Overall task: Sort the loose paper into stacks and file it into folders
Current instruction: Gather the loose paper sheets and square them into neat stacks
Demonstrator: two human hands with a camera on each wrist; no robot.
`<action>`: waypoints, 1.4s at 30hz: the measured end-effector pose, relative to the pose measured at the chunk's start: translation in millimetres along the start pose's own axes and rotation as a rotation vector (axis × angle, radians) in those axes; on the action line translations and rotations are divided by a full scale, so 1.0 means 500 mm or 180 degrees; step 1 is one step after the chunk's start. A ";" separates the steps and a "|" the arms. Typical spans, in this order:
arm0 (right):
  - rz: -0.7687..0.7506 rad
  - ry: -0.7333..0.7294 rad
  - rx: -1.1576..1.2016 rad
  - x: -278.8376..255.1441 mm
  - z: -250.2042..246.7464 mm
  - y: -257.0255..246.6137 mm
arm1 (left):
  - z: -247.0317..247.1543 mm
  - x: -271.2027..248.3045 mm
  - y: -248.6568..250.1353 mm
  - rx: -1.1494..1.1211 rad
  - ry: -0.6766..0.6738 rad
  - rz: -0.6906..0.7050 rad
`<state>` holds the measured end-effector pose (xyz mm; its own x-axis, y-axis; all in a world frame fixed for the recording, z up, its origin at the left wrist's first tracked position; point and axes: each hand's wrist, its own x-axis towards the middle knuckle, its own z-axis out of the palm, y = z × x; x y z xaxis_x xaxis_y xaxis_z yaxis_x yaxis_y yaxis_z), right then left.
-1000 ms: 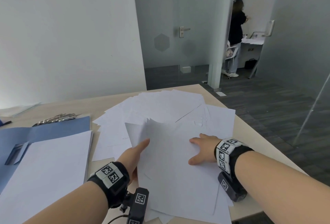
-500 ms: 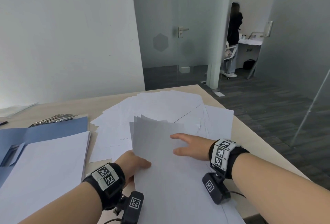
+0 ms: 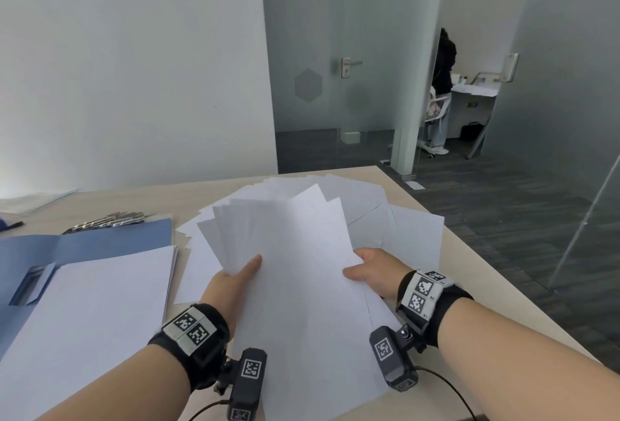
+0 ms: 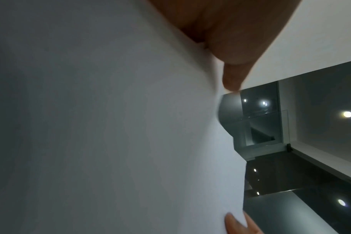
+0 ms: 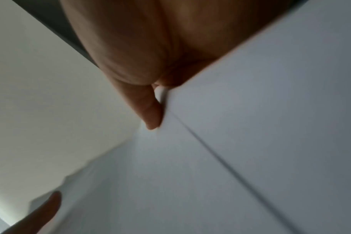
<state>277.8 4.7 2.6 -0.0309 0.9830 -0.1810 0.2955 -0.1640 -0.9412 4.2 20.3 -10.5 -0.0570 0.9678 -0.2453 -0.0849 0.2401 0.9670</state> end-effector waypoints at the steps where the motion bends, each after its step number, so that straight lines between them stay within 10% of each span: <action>1: -0.0096 0.0110 -0.0009 0.005 0.008 0.005 | -0.002 -0.002 -0.003 0.0017 -0.0122 -0.0025; 18: -0.1335 0.0829 0.0564 -0.019 0.024 -0.156 | -0.049 -0.036 0.201 0.0045 -0.0263 0.1761; 42: -0.1313 0.0632 0.1089 -0.034 0.083 -0.100 | -0.067 -0.017 0.089 -0.0240 -0.0223 0.1640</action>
<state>223.8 -7.2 40.9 0.1118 0.9625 0.2471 -0.0301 0.2518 -0.9673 -32.2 20.2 32.2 -0.0438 0.9622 0.2686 -0.1350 -0.2721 0.9527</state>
